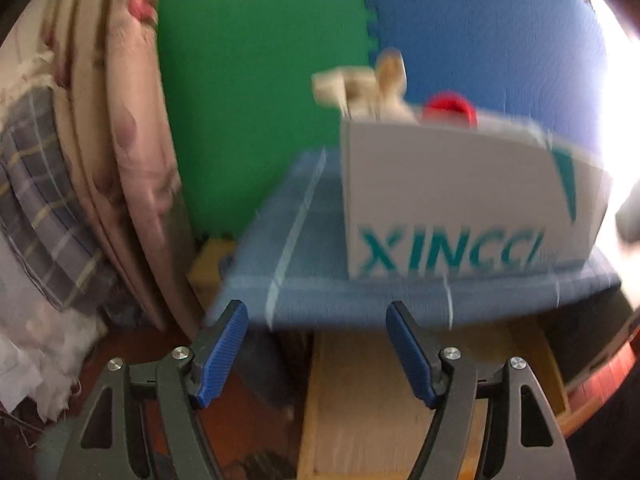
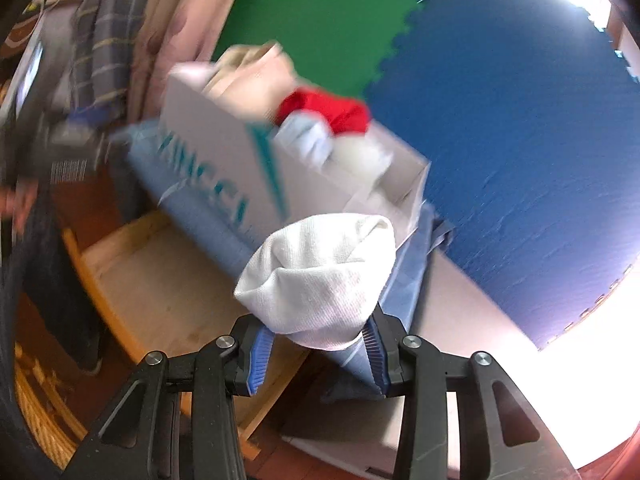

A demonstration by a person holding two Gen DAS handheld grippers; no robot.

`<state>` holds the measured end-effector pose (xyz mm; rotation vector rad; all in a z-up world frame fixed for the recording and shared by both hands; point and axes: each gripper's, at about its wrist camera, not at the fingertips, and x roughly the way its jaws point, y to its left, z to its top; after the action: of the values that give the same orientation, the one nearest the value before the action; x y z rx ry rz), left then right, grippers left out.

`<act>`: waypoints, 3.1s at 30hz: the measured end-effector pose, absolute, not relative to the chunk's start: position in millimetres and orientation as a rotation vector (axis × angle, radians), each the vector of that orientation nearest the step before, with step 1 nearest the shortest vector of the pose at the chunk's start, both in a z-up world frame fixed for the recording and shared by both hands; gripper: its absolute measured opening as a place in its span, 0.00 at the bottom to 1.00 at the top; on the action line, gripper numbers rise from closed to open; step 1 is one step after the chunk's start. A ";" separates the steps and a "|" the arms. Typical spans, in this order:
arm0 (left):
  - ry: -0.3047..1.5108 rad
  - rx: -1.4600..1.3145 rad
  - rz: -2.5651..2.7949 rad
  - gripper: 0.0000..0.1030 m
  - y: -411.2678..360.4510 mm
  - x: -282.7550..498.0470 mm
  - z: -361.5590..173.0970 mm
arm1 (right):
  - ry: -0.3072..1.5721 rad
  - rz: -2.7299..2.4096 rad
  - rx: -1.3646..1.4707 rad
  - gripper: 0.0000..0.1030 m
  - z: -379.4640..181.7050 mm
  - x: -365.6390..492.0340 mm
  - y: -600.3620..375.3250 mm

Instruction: Take underwear out of drawer

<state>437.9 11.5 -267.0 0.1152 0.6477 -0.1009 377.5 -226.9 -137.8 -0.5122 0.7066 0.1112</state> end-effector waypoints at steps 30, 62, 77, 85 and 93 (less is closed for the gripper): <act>0.931 0.187 -0.187 0.71 -25.2 443.1 -346.2 | 0.652 0.051 -0.015 0.38 -119.9 537.2 -239.4; 0.936 0.264 -0.198 0.71 -38.5 440.1 -352.9 | 0.877 -0.003 -0.045 0.49 -166.6 545.4 -228.9; 0.844 0.253 -0.189 0.71 -35.8 427.5 -326.8 | 0.813 -0.028 -0.022 0.93 -158.7 535.7 -223.3; 0.745 0.188 -0.165 0.73 -28.8 392.4 -256.2 | 0.737 -0.035 -0.040 0.99 -125.2 506.2 -218.3; 0.705 0.144 -0.058 0.79 -24.9 396.6 -121.3 | 0.757 -0.114 0.008 0.99 -78.8 483.0 -214.0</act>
<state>396.6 -24.9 -121.3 0.1445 0.7049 -0.0582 483.0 -214.0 -78.8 0.0080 0.7570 -0.1141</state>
